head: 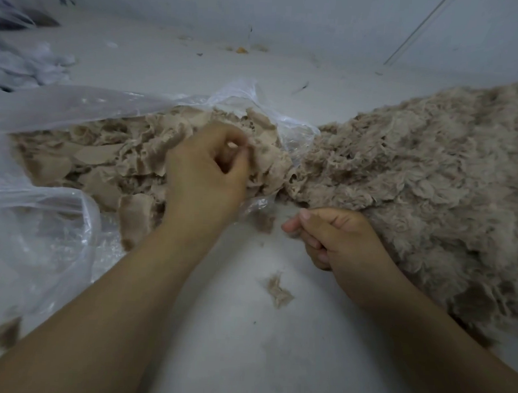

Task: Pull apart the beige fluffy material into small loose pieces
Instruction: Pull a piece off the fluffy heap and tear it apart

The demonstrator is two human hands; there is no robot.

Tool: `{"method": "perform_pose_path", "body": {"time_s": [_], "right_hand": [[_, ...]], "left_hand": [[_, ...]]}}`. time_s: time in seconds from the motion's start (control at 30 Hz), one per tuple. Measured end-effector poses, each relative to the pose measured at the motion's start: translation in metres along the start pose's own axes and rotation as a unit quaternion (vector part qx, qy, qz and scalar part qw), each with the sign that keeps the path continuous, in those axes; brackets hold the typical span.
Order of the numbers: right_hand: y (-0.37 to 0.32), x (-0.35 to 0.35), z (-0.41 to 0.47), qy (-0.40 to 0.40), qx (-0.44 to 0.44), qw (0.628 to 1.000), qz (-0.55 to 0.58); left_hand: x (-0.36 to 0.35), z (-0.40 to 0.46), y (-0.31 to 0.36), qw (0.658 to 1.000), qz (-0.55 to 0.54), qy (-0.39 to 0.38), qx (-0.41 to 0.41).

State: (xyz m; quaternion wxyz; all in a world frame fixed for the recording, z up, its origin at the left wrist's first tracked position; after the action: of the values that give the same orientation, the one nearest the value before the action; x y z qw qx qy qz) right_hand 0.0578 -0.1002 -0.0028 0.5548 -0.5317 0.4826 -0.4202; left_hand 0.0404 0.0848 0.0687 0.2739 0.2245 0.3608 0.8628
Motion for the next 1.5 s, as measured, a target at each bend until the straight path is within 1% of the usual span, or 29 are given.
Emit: {"method": "perform_pose_path", "body": {"time_s": [0.03, 0.07, 0.1, 0.17, 0.2, 0.23, 0.33, 0.43, 0.5, 0.57, 0.67, 0.77, 0.83, 0.93, 1.03, 1.1, 1.17, 1.2, 1.27, 1.3, 1.33, 1.37, 1.4, 1.43, 1.47, 1.5], "right_hand": [[0.001, 0.001, 0.000, 0.001, 0.000, 1.000, -0.003], [0.001, 0.001, 0.000, 0.002, 0.000, 1.000, -0.006], [0.002, 0.001, 0.000, 0.004, 0.002, 1.000, -0.011], [0.002, 0.000, 0.000, 0.006, 0.003, 1.000, -0.021], [0.002, 0.000, 0.000, 0.006, 0.001, 1.000, -0.023], [0.002, 0.000, 0.000, 0.007, -0.001, 1.000, -0.024], [-0.002, -0.004, -0.001, -0.008, 0.010, 0.999, -0.051], [-0.004, -0.008, 0.001, -0.051, 0.030, 0.993, -0.105], [-0.005, -0.011, 0.003, -0.078, 0.031, 0.987, -0.140], [-0.005, -0.011, 0.005, -0.091, 0.012, 0.986, -0.142], [-0.003, -0.009, 0.008, -0.083, -0.046, 0.990, -0.109], [0.001, -0.006, 0.010, -0.084, -0.065, 0.990, -0.093], [0.003, -0.004, 0.012, -0.078, -0.064, 0.991, -0.085], [0.005, -0.001, 0.013, -0.060, -0.062, 0.994, -0.065], [0.007, 0.002, 0.015, -0.054, -0.064, 0.996, -0.031], [0.007, 0.002, 0.015, -0.052, -0.065, 0.996, -0.017], [0.007, 0.002, 0.015, -0.051, -0.068, 0.996, -0.015], [0.007, 0.002, 0.015, -0.053, -0.068, 0.996, -0.017], [0.008, 0.002, 0.014, -0.055, -0.071, 0.996, -0.025], [0.008, 0.002, 0.014, -0.054, -0.072, 0.996, -0.028], [0.008, 0.002, 0.013, -0.051, -0.071, 0.996, -0.030], [0.008, 0.001, 0.013, -0.047, -0.069, 0.996, -0.030], [0.007, 0.001, 0.013, -0.043, -0.067, 0.996, -0.028], [0.007, 0.001, 0.012, -0.040, -0.066, 0.997, -0.026], [0.006, 0.001, 0.012, -0.039, -0.065, 0.997, -0.025], [0.006, 0.001, 0.012, -0.039, -0.064, 0.997, -0.025]], "left_hand": [[0.005, 0.004, 0.002, 0.993, 0.091, 0.014, -0.070], [0.005, 0.006, 0.000, 0.979, 0.174, 0.000, -0.111], [0.002, 0.007, -0.003, 0.964, 0.232, -0.032, -0.123], [-0.006, 0.006, -0.010, 0.939, 0.297, -0.101, -0.140], [-0.011, 0.003, -0.010, 0.928, 0.312, -0.127, -0.159], [-0.014, 0.000, -0.010, 0.922, 0.314, -0.141, -0.178], [-0.017, -0.004, -0.008, 0.928, 0.285, -0.157, -0.183], [-0.027, -0.016, -0.008, 0.908, 0.305, -0.217, -0.191], [-0.033, -0.021, -0.011, 0.901, 0.307, -0.245, -0.185], [-0.037, -0.025, -0.013, 0.898, 0.303, -0.256, -0.188], [-0.041, -0.028, -0.018, 0.889, 0.310, -0.271, -0.203], [-0.046, -0.030, -0.027, 0.877, 0.323, -0.310, -0.173], [-0.043, -0.026, -0.035, 0.872, 0.354, -0.304, -0.148], [-0.030, -0.010, -0.045, 0.872, 0.405, -0.254, -0.104], [-0.020, 0.001, -0.054, 0.857, 0.449, -0.247, -0.062], [-0.016, 0.005, -0.057, 0.848, 0.468, -0.245, -0.047], [-0.015, 0.006, -0.054, 0.852, 0.466, -0.234, -0.047], [-0.015, 0.006, -0.049, 0.862, 0.455, -0.215, -0.064], [-0.016, 0.004, -0.034, 0.886, 0.413, -0.147, -0.151], [-0.019, 0.001, -0.025, 0.899, 0.367, -0.127, -0.203], [-0.023, -0.003, -0.015, 0.907, 0.307, -0.131, -0.256], [-0.029, -0.008, -0.007, 0.906, 0.257, -0.159, -0.297], [-0.035, -0.015, -0.005, 0.894, 0.238, -0.205, -0.320], [-0.041, -0.020, -0.008, 0.877, 0.252, -0.250, -0.325], [-0.044, -0.022, -0.015, 0.861, 0.289, -0.279, -0.312], [-0.044, -0.019, -0.026, 0.851, 0.333, -0.291, -0.284]]}}
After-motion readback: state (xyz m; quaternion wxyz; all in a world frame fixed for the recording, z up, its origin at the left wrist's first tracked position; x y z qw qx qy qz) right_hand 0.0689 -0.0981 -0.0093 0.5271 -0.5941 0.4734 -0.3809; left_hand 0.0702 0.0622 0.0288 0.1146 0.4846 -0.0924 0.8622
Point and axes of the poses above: each hand's wrist, its own z-axis towards the middle knuckle, its own x-axis out of the back of the hand, y = z × x, the point moved 5 cm from there along z, towards the middle knuckle, and after that the axes turned 11 degrees about y, right-handed, at the moved point
